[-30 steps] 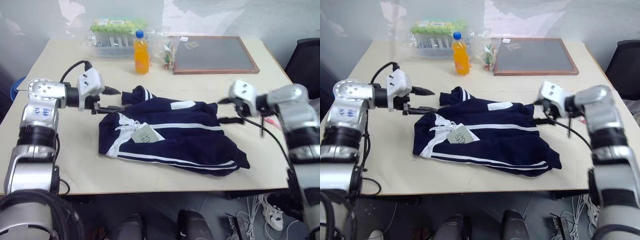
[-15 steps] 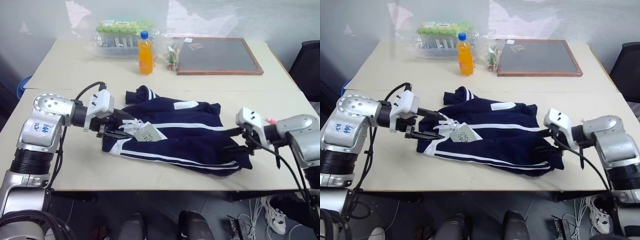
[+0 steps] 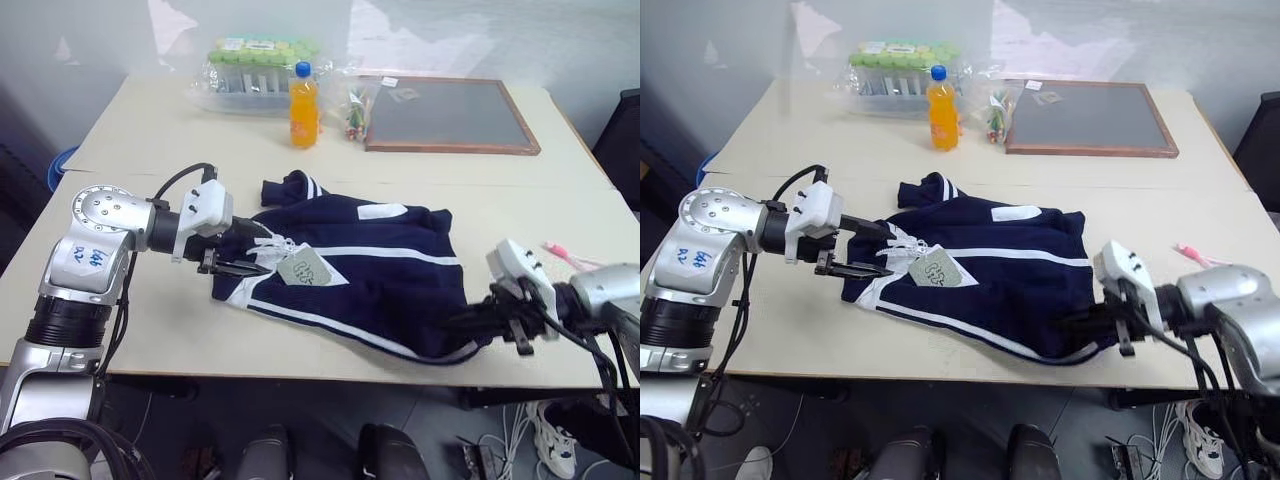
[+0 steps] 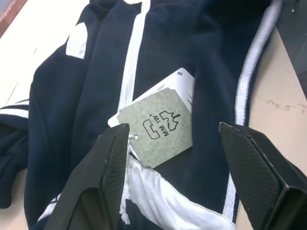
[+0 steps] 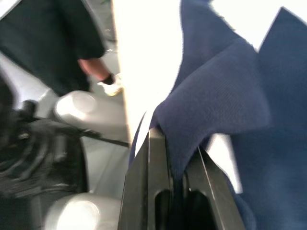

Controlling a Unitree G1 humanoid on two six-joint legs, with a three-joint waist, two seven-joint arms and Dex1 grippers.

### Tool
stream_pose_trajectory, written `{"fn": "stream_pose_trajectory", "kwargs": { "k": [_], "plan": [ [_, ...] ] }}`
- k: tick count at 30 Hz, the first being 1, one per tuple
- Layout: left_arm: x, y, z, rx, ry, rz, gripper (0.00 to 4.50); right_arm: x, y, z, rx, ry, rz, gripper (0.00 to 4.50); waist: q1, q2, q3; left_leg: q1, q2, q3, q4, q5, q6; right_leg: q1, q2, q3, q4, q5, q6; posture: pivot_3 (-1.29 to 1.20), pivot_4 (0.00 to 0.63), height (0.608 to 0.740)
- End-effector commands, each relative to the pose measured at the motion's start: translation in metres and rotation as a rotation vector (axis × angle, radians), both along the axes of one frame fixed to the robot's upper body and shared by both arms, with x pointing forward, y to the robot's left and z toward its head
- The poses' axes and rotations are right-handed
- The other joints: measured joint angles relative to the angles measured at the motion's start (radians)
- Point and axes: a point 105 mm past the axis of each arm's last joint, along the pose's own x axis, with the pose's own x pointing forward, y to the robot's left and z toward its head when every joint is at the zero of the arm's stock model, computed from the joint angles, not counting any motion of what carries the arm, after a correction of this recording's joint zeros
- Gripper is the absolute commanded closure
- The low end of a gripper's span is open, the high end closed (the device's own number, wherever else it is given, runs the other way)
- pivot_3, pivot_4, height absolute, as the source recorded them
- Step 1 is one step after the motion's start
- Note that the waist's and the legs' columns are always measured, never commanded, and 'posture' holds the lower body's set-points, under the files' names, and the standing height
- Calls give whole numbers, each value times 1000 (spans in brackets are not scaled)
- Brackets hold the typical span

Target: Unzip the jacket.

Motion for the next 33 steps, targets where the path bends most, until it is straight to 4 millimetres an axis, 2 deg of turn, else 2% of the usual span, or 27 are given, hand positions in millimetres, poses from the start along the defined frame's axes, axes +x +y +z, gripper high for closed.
{"fn": "stream_pose_trajectory", "kwargs": {
  "k": [1, 6, 8, 11, 12, 18, 22, 24, 26, 28, 33],
  "plan": [
    [1, 3, 5, 8, -42, 7, 1356, -6, 7, -11, -53, -98, -5, 4485, 1, 0, 0, 0, 0, 0, 0, 0, 0, 0, 0, 0, 0, 0, 0, 0, 150, 740],
    [3, 4, -1, 27, -49, 6, 1356, -4, 9, -36, -133, -158, -49, 4485, -1, 0, 0, 1, 0, 1, 0, 0, 0, 0, 0, 1, 1, 0, 0, 0, 150, 740],
    [4, 4, -2, 28, -50, 8, 1356, 1, 8, -40, -152, -187, -80, 4485, -1, 0, 0, 1, 0, 1, 0, 0, 0, 0, 0, 1, 0, 0, 0, 0, 150, 740],
    [6, 6, -4, 33, -53, 13, 1356, 4, 3, -35, -150, -169, -114, 3853, 0, 0, 0, 1, 0, 1, 0, 0, 0, 0, 0, 1, 0, 0, 0, 0, 150, 740],
    [6, 6, -4, 34, -53, 14, 1356, 3, 3, -33, -143, -159, -112, 3519, 0, 0, 0, 1, 0, 1, 0, 0, 0, 0, 0, 1, 0, 0, 0, 0, 150, 740],
    [16, 14, -10, 72, -92, 40, 1356, 12, 0, 9, -101, -200, -93, 1450, -2, 0, 0, 1, 0, 1, 1, 0, 0, 0, 0, 1, 0, 0, 0, 0, 150, 740],
    [32, 15, -3, 57, -143, 70, 1356, 23, 10, 50, 20, -174, -56, 293, -2, -1, 0, 1, 0, 1, 1, 0, 0, 0, 0, 0, 0, 0, 0, 0, 150, 740],
    [36, 14, -4, 66, -149, 58, 1356, 40, 20, 60, 89, -141, -87, 293, -2, -3, 0, 0, 0, 1, 1, 0, 0, 0, 0, 0, 0, 0, 0, 0, 150, 740],
    [40, 13, -6, 71, -145, 52, 1356, 58, 39, 61, 157, -57, -109, 293, -9, -4, -1, 1, 1, 0, 1, 0, 0, 0, 0, 0, 0, 0, 0, 0, 150, 740],
    [44, 10, -9, 69, -135, 47, 1356, 74, 60, 52, 168, 15, -116, 293, -16, -4, -1, 1, 1, 0, 1, 0, 0, 0, 0, -1, 1, 0, 0, 0, 150, 740],
    [47, 7, -20, 79, -115, 33, 1356, 109, 96, 17, 101, 91, -169, 293, -28, -4, -1, -2, 0, 0, 0, 0, 0, -2, 0, -2, 1, 0, 0, 0, 150, 740]
  ]
}}
